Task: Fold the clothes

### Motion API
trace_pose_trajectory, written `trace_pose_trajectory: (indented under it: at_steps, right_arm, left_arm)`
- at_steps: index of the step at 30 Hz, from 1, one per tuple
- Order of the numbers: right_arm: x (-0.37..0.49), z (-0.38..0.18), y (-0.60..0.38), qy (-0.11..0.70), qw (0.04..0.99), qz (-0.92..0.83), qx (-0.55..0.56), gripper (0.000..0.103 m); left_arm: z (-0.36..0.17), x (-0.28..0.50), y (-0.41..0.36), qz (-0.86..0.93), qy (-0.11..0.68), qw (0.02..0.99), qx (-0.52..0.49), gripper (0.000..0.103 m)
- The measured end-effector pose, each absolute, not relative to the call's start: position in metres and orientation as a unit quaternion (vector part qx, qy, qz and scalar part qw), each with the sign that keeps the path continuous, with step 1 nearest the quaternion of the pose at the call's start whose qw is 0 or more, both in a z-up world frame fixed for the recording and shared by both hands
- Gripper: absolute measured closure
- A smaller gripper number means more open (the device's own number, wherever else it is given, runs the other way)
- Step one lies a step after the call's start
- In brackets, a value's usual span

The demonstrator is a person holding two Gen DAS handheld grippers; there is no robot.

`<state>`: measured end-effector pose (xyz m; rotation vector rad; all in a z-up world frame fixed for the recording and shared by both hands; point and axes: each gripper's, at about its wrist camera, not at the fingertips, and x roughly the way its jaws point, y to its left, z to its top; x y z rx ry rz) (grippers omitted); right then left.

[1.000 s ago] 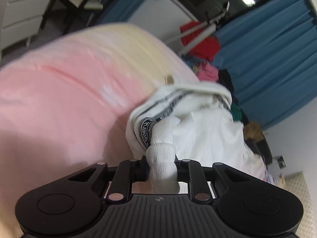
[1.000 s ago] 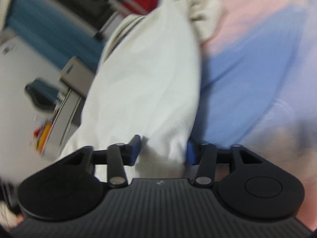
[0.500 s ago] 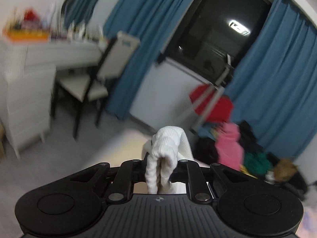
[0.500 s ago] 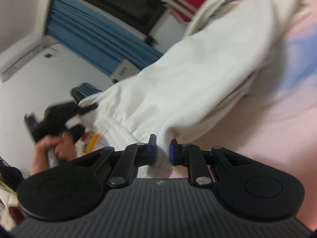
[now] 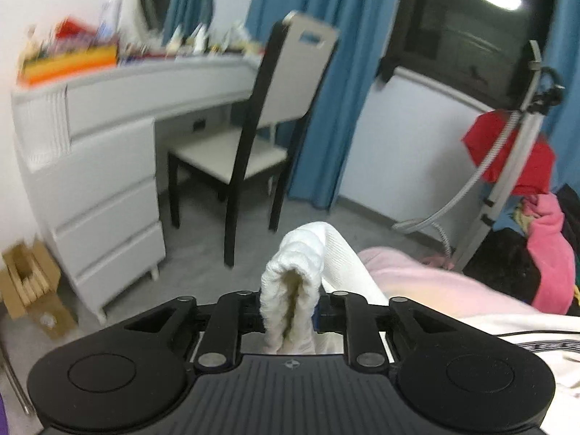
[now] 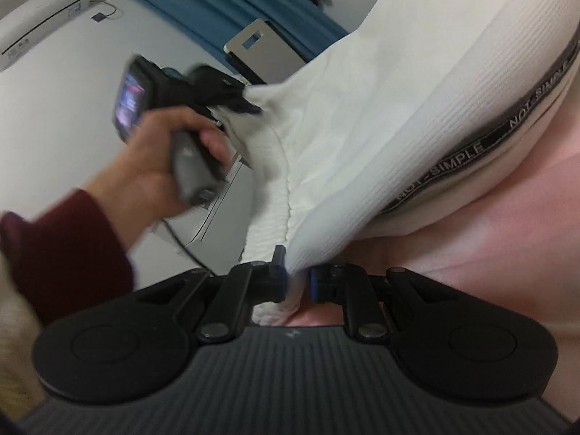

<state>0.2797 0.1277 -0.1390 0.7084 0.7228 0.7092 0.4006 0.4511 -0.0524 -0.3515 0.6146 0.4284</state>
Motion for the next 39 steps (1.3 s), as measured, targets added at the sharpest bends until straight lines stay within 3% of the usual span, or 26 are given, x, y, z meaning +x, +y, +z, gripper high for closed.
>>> trace_pose_trajectory:
  at_steps: [2,5,7,8,9,16,27,33,39]
  right_arm:
    - [0.278,-0.134,0.127,0.339,0.823,0.338,0.307,0.085]
    - [0.268,-0.121,0.122,0.338,0.838,0.338,0.264,0.079]
    - [0.256,-0.104,0.109,0.323,0.850,0.334,0.247,0.058]
    - [0.249,-0.096,0.102,0.316,0.856,0.332,0.239,0.037]
    - [0.243,-0.088,0.095,0.308,0.862,0.330,0.230,0.026]
    - [0.199,-0.031,0.048,0.254,0.899,0.315,0.169,0.026]
    - [0.146,0.027,-0.117,0.203,0.957,0.200,0.050,0.026]
    - [0.112,0.028,-0.204,0.171,0.972,0.134,0.084,0.026]
    - [0.113,0.000,-0.251,0.173,0.968,0.089,0.160,0.026]
  left_arm:
    - [-0.060,0.397,0.458,0.216,0.308,0.908,-0.183,0.073]
    - [-0.053,0.381,0.453,0.231,0.305,0.910,-0.160,0.047]
    - [-0.038,0.364,0.442,0.239,0.293,0.915,-0.139,0.019]
    - [-0.030,0.354,0.435,0.242,0.285,0.919,-0.128,0.015]
    - [-0.021,0.343,0.428,0.243,0.276,0.923,-0.118,0.013]
    - [0.024,0.240,0.337,0.167,0.224,0.957,-0.076,0.010]
    - [0.005,0.083,0.157,0.063,0.197,0.975,-0.081,0.008]
    - [0.000,0.087,0.090,0.005,0.220,0.974,-0.057,0.008]
    - [-0.009,0.149,0.034,-0.022,0.228,0.973,-0.030,0.008]
